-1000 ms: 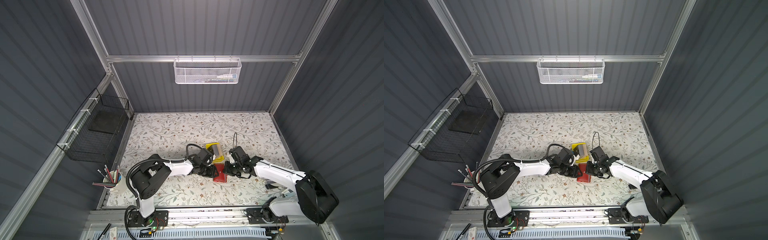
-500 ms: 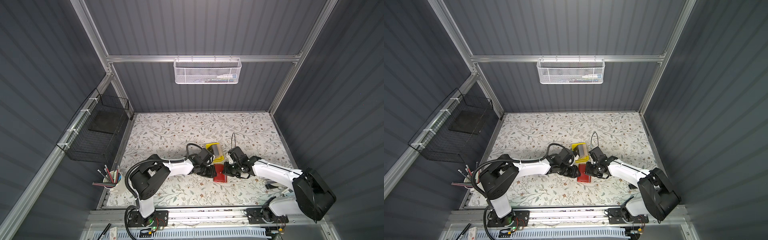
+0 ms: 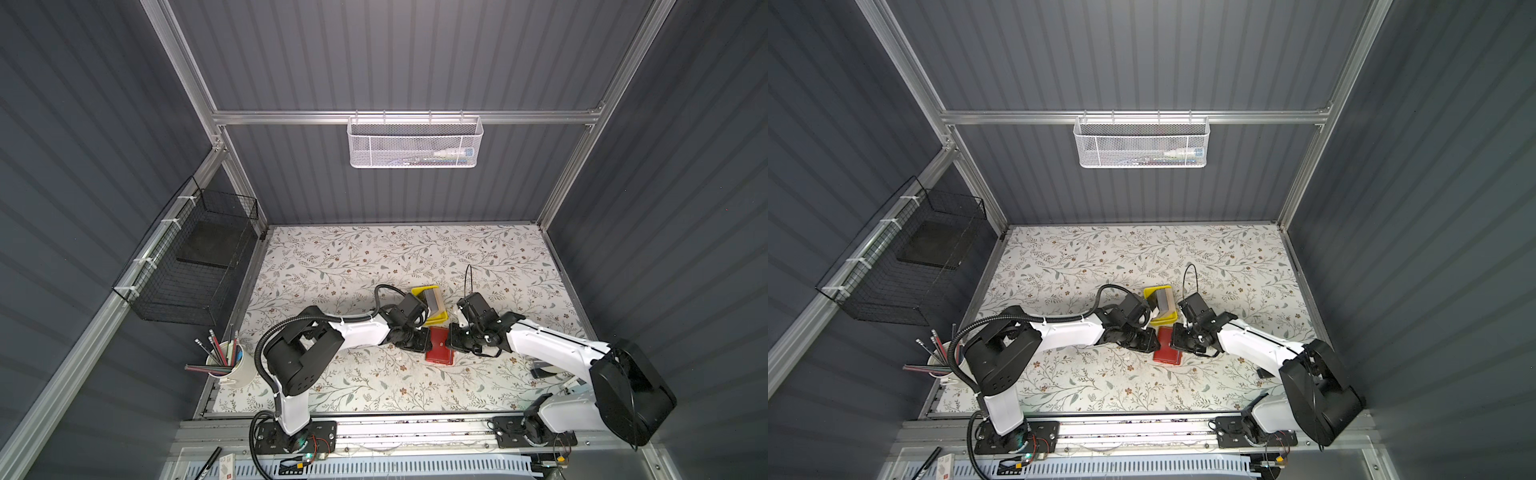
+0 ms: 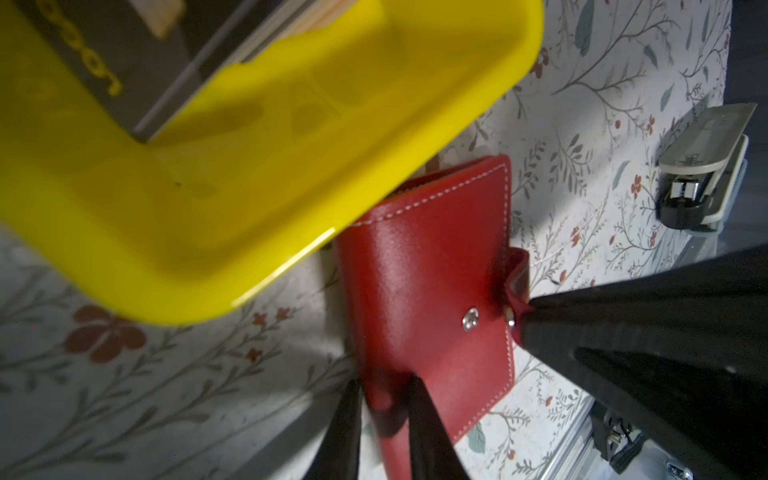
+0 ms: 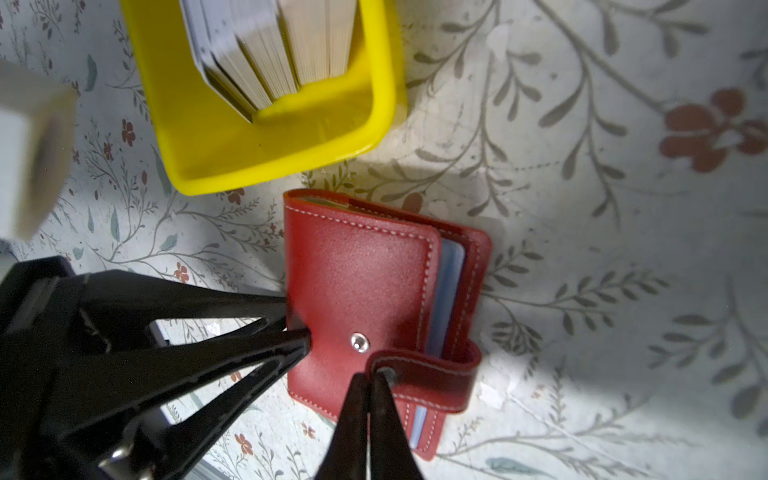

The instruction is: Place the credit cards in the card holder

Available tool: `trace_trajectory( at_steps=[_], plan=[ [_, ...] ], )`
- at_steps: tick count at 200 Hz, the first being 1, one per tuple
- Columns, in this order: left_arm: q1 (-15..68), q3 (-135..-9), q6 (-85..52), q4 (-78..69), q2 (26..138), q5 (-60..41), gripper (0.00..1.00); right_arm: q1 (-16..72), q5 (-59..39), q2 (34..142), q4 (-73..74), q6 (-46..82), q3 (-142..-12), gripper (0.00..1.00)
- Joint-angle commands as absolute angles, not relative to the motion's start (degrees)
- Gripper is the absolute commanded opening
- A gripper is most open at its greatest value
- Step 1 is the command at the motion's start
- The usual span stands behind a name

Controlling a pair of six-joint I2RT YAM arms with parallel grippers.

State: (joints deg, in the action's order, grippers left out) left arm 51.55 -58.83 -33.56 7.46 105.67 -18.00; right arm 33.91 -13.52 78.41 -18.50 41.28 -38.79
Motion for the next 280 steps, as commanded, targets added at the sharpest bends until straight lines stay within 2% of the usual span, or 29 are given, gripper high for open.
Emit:
trace_trajectory(
  at_steps=[1, 171, 280],
  plan=[
    [51.6, -59.1, -33.0, 8.6, 107.2, -17.6, 0.21, 34.2, -13.8, 78.5, -19.3, 40.4, -40.7, 0.07],
    [53.1, -58.5, -34.3, 6.5, 107.2, -18.4, 0.22, 34.8, -15.1, 82.7, -16.4, 40.8, -40.5, 0.06],
    [53.2, -57.1, -35.0, 5.7, 105.6, -18.1, 0.22, 36.2, -10.4, 88.0, -24.1, 40.6, -43.5, 0.06]
  ],
)
